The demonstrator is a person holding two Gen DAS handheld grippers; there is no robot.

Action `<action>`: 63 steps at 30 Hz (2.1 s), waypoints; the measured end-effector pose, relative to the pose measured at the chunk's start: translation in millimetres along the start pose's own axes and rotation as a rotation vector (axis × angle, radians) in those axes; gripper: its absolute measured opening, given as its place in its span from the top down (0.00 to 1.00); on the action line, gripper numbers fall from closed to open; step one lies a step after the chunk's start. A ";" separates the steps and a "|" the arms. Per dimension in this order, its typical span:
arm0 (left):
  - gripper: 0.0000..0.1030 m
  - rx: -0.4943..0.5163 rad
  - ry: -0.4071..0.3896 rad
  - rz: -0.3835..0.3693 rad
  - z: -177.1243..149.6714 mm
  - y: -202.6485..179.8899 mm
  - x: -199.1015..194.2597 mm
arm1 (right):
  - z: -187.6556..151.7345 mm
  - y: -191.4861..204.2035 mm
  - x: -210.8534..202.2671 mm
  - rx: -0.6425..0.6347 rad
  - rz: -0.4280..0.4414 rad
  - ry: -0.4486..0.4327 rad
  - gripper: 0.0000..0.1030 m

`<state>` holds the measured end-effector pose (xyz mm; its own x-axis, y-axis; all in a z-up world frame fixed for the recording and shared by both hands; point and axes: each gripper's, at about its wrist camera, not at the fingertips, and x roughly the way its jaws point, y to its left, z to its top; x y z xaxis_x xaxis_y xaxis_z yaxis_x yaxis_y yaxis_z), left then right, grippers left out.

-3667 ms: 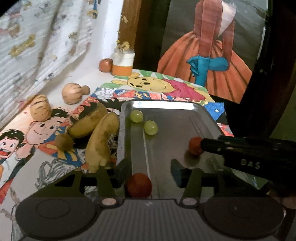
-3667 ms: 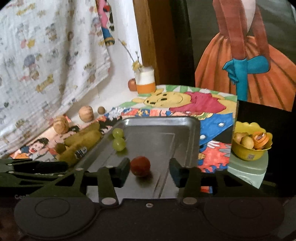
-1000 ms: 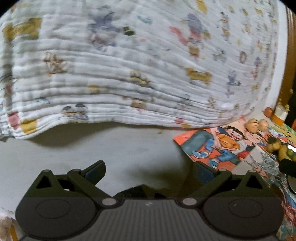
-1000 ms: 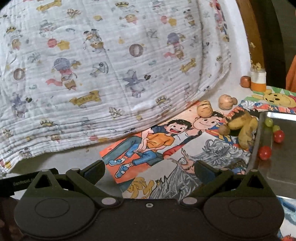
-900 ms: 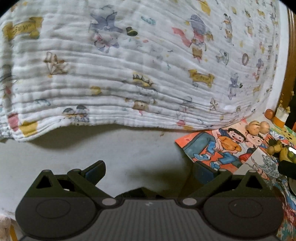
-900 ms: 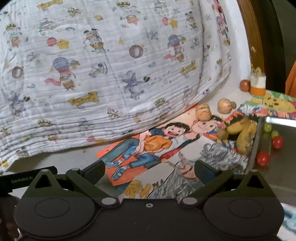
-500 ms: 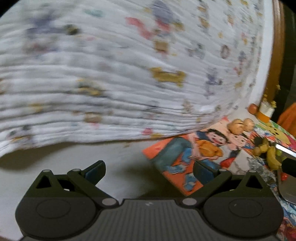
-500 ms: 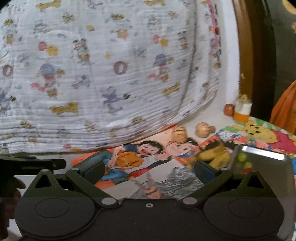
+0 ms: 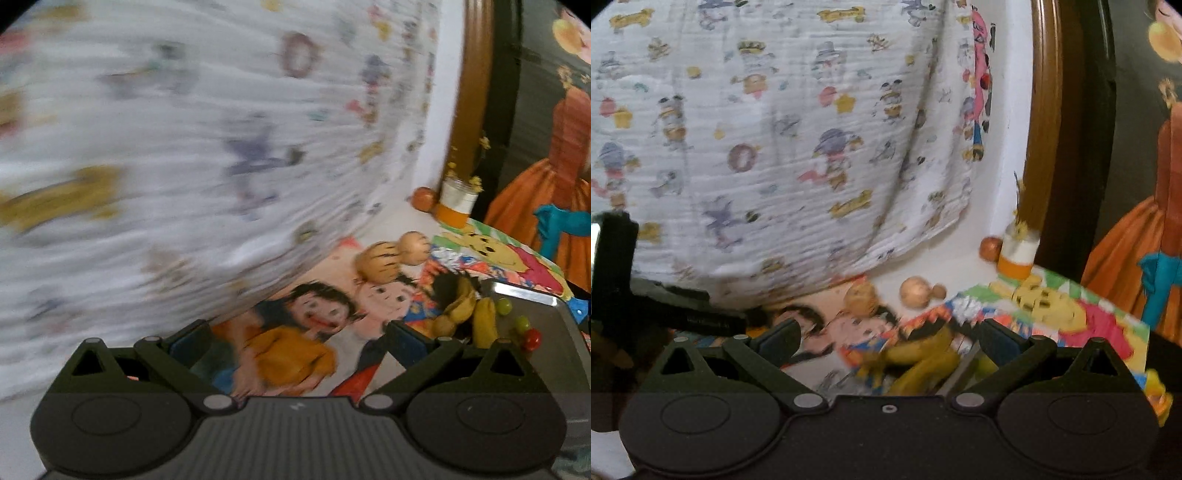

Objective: Organize fruits
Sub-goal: 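Move both tools toward the striped round melons beside the drawings, then grasp a striped round melon with the left tool while the right tool grasps another melon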

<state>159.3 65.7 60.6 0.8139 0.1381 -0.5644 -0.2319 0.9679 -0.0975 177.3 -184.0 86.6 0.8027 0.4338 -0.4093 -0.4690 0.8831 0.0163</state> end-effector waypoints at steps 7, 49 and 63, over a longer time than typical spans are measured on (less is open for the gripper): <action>0.00 -0.008 0.032 -0.118 21.2 -20.4 70.7 | 46.7 -55.6 97.2 0.108 0.061 0.103 0.00; 0.44 -0.051 0.074 -0.276 37.5 -49.7 196.8 | 7.2 -76.5 316.2 0.439 0.105 0.414 0.48; 0.45 -0.016 0.092 -0.257 37.4 -54.7 190.0 | 5.3 -82.7 265.3 0.515 0.088 0.358 0.53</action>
<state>346.5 46.9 -10.7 0.7954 -0.1322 -0.5915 -0.0326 0.9652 -0.2595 431.0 -140.9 -18.5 0.5545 0.5007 -0.6647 -0.2186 0.8583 0.4642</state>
